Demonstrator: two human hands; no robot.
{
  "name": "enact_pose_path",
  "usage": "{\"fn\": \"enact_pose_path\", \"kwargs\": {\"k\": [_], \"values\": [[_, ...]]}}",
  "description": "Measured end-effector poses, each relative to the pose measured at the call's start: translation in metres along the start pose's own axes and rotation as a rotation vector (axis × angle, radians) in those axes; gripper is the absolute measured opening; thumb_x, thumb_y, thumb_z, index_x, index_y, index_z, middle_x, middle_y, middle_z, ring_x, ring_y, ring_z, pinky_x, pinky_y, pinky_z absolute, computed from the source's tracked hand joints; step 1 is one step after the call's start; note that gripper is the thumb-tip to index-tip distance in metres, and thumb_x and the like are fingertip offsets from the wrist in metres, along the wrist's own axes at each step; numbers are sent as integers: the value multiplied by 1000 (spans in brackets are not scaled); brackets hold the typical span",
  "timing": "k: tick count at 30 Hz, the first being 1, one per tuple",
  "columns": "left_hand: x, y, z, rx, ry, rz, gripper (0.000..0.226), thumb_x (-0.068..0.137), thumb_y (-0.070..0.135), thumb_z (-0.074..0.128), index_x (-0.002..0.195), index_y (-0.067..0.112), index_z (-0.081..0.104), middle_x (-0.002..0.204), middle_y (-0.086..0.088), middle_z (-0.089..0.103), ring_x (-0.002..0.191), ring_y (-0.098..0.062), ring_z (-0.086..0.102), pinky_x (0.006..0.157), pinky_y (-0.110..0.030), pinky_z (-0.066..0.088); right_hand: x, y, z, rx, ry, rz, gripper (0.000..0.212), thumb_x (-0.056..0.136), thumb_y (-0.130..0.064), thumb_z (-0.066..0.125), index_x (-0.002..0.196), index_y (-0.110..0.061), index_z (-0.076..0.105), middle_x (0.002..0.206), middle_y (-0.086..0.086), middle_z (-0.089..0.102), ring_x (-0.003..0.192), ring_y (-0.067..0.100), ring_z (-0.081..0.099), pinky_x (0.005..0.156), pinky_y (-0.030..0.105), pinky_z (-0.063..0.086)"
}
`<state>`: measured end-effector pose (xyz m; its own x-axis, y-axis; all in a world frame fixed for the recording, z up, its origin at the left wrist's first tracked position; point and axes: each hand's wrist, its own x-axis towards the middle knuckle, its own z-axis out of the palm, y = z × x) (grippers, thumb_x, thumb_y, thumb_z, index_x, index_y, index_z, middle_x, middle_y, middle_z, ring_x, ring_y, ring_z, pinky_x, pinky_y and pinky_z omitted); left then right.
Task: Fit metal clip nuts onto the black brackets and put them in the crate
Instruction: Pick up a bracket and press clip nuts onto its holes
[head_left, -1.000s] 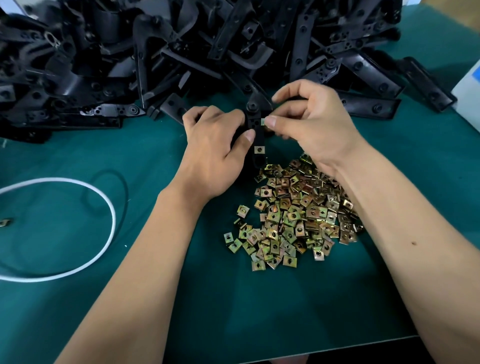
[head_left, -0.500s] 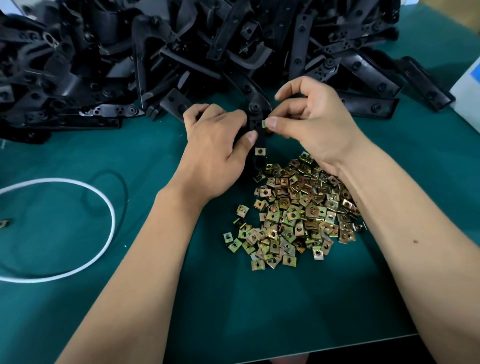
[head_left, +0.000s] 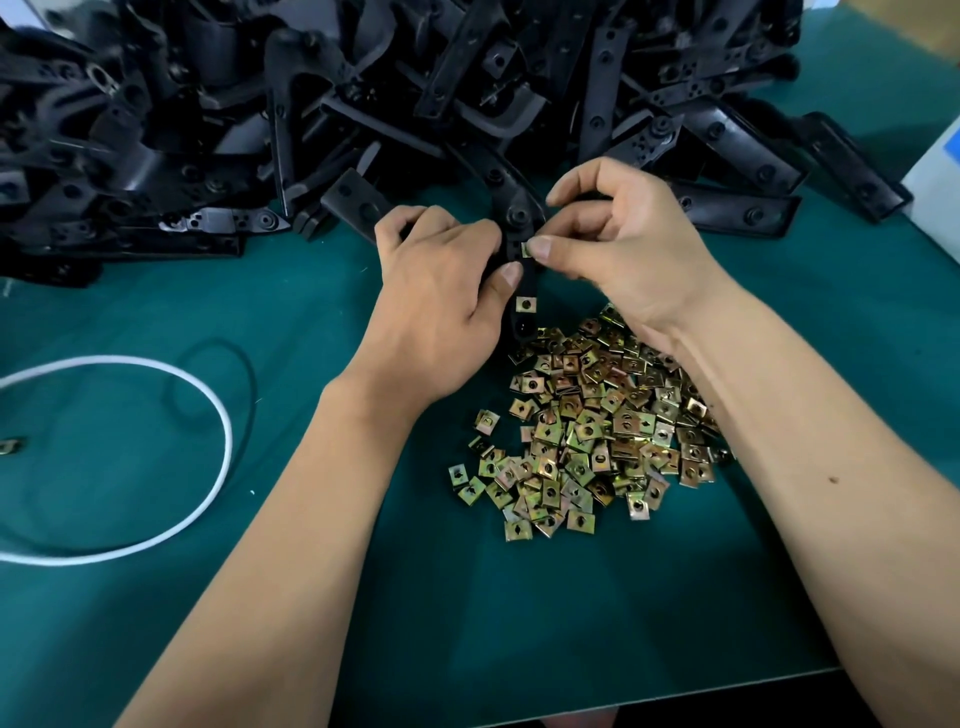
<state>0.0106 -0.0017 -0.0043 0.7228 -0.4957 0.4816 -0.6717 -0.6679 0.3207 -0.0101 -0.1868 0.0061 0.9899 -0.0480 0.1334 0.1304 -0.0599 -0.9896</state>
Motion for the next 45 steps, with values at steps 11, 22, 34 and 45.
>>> {"fn": "enact_pose_path", "kwargs": {"k": [11,22,34,45], "values": [[-1,0,10,-27,37,-147,32,102,37,44,83,13,50,74,7,49,90,-24,52,103,-41,25,4,14,3,-68,19,112,14,98,-19,69,92,-9,78,77,4,65,69,9,57,63,23,47],[-3,-5,7,-187,6,-119,38,93,56,62,103,19,64,81,14,59,86,-9,58,116,-42,24,2,8,7,-39,97,96,14,93,-11,72,81,-14,79,78,13,65,75,23,58,70,39,47],[0,-5,13,-246,134,-351,43,92,57,66,86,15,66,72,5,64,76,-20,60,100,-45,38,4,15,7,-206,119,44,22,101,-25,64,90,-14,80,88,19,75,71,18,63,64,33,51],[2,-9,15,-130,223,-530,31,105,43,51,81,23,53,59,10,48,66,-17,45,92,-36,29,-7,7,27,-606,40,-161,23,84,-36,83,97,-17,77,84,-8,74,78,4,67,71,17,52]]}}
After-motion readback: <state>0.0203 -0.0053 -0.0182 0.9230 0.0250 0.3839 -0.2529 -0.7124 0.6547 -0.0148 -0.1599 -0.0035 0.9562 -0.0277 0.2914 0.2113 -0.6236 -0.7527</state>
